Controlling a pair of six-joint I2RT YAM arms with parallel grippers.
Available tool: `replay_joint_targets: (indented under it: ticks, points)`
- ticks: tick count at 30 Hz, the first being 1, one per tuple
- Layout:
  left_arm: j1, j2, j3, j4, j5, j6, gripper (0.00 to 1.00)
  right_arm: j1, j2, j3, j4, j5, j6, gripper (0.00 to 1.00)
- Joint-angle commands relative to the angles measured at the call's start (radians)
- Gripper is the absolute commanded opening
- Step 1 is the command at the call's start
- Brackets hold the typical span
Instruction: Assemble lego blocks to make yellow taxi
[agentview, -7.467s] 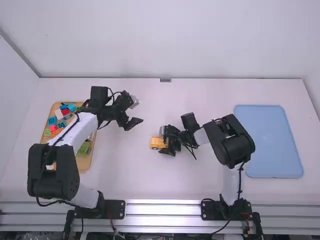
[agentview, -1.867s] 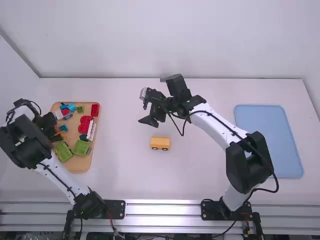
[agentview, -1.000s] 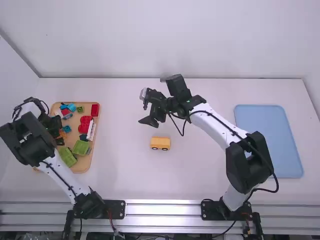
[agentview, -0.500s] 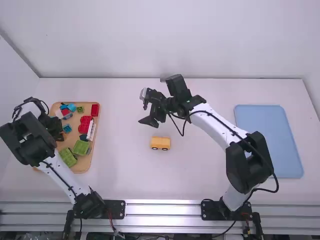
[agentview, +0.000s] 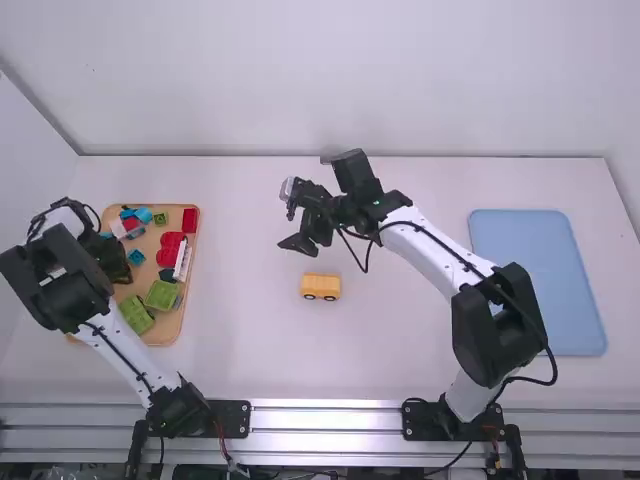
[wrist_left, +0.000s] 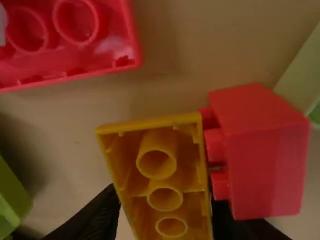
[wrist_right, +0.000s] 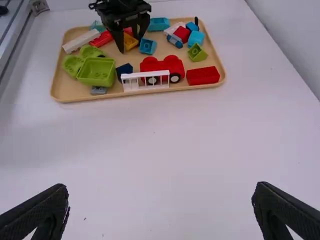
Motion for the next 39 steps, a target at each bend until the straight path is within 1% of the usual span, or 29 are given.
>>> replay_joint_targets:
  ticks: [1,3,4,7,9,11,13,16,17,18,21,23,26,32,33,35,36,38,39]
  points:
    - [0.002,-0.002,-0.026,-0.004,-0.017,-0.027,0.4,-0.002,0.002,0.032,-0.002,-0.006,-0.001,0.98]
    - [0.002,-0.002,-0.026,-0.005,-0.024,-0.028,0.34,-0.002,0.002,0.032,-0.003,-0.006,-0.001,0.97]
    - [0.002,-0.002,-0.026,-0.003,-0.025,-0.028,0.32,-0.002,0.002,0.032,-0.003,-0.006,-0.002,0.98]
    - [0.002,-0.002,-0.026,-0.003,-0.031,-0.027,0.18,-0.002,0.002,0.032,-0.004,-0.006,-0.002,0.98]
    - [0.002,-0.002,-0.025,-0.005,-0.03,-0.027,0.17,-0.003,0.002,0.032,-0.004,-0.006,-0.001,0.98]
    - [0.01,-0.002,-0.025,-0.003,-0.022,0.037,0.18,-0.003,0.002,0.032,-0.005,-0.006,-0.001,0.98]
    - [0.019,-0.002,-0.025,0.018,0.01,0.146,0.17,-0.003,0.002,0.032,-0.005,-0.006,-0.001,0.98]
    - [0.037,-0.002,-0.024,0.065,0.072,0.278,0.12,-0.003,0.002,0.032,-0.005,-0.005,-0.001,0.98]
    - [0.05,-0.003,-0.014,0.062,0.113,0.319,0.05,-0.003,0.002,0.032,-0.006,-0.005,-0.002,0.98]
    - [0.057,-0.004,-0.007,0.055,0.133,0.338,0.02,-0.003,0.002,0.032,-0.007,-0.002,-0.001,0.98]
    - [0.08,-0.016,0.026,0.004,0.188,0.398,0.02,-0.003,0.002,0.032,-0.005,0.026,-0.001,0.98]
    - [0.092,-0.038,0.046,-0.035,0.196,0.432,0.02,-0.003,0.002,0.032,-0.004,0.043,-0.001,0.98]
    - [0.093,-0.077,0.048,-0.043,0.19,0.483,0.02,-0.003,0.002,0.032,-0.004,0.039,-0.001,0.98]
    - [0.072,-0.236,0.023,-0.035,0.194,0.608,0.02,-0.003,0.002,0.032,-0.003,0.04,0.001,0.98]
    - [0.063,-0.274,0.003,-0.021,0.192,0.623,0.02,-0.003,0.002,0.032,0.0,0.039,0.013,0.98]
    - [0.035,-0.387,-0.083,0.052,0.204,0.671,0.02,-0.01,0.002,0.032,0.014,0.039,0.051,0.98]
    - [0.034,-0.394,-0.091,0.059,0.206,0.674,0.02,-0.011,0.002,0.032,0.017,0.039,0.055,0.98]
    - [0.008,-0.513,-0.217,0.193,0.31,0.791,0.02,-0.03,0.002,0.032,0.053,0.034,0.117,0.98]
    - [-0.006,-0.581,-0.3,0.293,0.402,0.877,0.02,-0.043,0.002,0.032,0.076,0.008,0.145,0.98]
